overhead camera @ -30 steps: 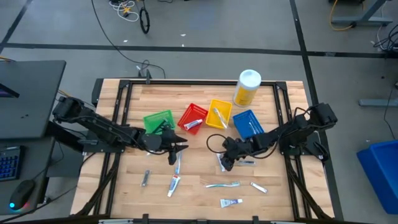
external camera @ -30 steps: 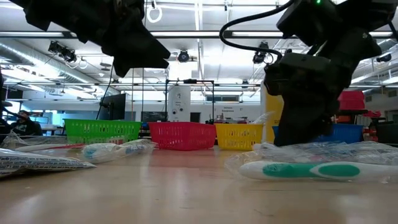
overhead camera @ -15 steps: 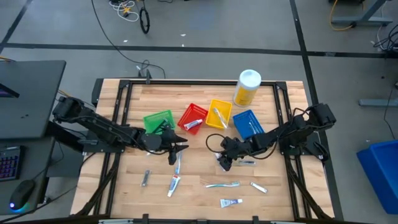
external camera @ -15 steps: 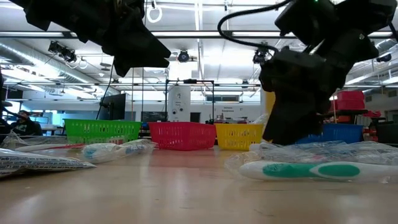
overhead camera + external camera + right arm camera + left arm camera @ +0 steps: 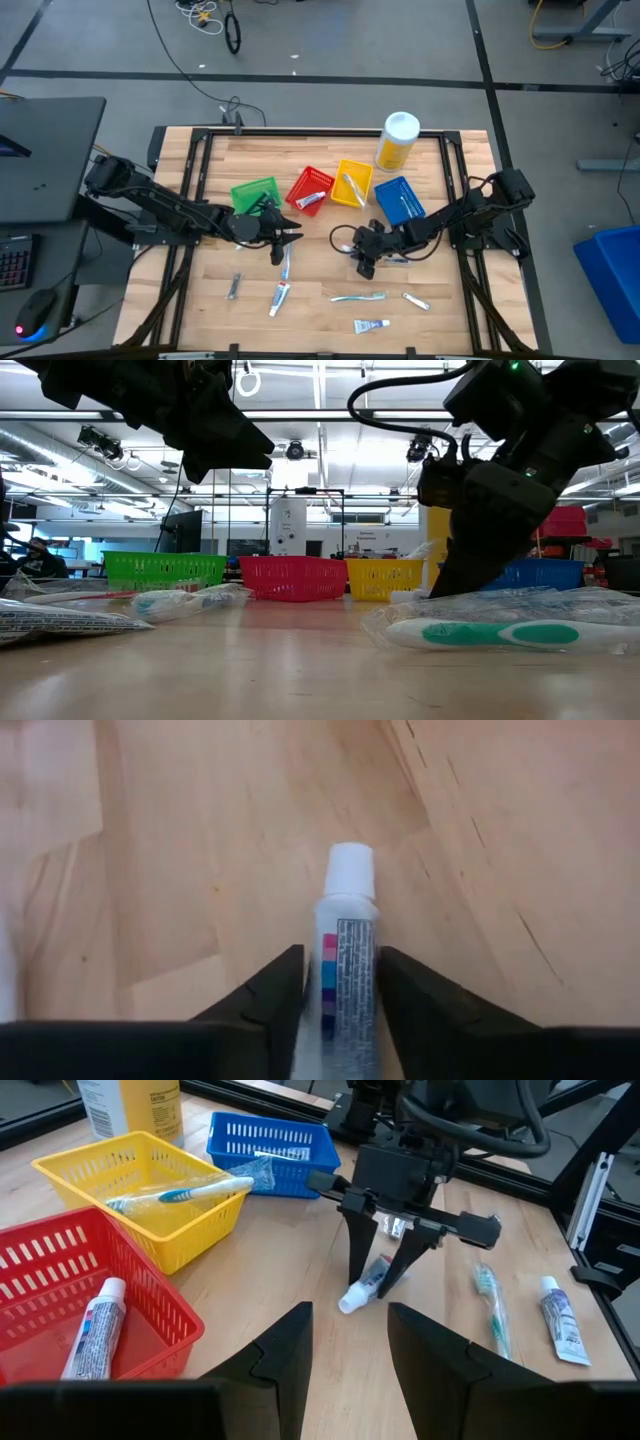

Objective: Pick & Place Travel size toiletries
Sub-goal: Put the white toothpaste into the red bin

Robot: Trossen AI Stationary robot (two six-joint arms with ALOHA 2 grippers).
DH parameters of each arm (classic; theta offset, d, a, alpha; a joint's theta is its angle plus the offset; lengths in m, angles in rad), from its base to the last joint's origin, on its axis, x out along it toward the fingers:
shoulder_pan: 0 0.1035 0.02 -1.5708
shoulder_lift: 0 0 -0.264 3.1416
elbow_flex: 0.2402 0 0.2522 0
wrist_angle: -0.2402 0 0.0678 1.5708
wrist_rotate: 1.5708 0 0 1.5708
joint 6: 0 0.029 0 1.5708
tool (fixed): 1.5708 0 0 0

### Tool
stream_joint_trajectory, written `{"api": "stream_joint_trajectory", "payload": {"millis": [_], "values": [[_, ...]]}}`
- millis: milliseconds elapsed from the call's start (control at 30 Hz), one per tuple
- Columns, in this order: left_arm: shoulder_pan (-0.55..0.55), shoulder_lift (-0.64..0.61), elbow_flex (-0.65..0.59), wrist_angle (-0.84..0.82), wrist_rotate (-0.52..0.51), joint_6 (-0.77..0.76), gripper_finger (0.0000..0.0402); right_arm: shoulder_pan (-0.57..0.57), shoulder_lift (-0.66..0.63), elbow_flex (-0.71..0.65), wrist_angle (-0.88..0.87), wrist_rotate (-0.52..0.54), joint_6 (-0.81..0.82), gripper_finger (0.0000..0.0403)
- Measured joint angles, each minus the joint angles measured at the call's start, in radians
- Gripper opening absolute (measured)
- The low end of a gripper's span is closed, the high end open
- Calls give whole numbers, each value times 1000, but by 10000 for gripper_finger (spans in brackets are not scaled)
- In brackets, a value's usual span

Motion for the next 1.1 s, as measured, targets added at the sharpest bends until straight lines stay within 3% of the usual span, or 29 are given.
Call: {"api": "stream_joint_trajectory", "payload": {"millis": [200, 433, 767, 967, 1100], "values": [[0, 0, 0, 2, -1, 0, 139, -22, -3, 0, 1, -17, 0, 88], [0, 0, 0, 4, -4, 12, 139, -52, -8, 0, 73, -83, -63, 80], [0, 0, 0, 42, 3, 28, 139, -53, -10, 0, 534, -84, -420, 81], [0, 0, 0, 144, 7, 91, 138, -78, -10, 0, 663, -177, -437, 82], [0, 0, 0, 184, 13, 109, 138, -94, -10, 0, 693, -179, -437, 82]]}}
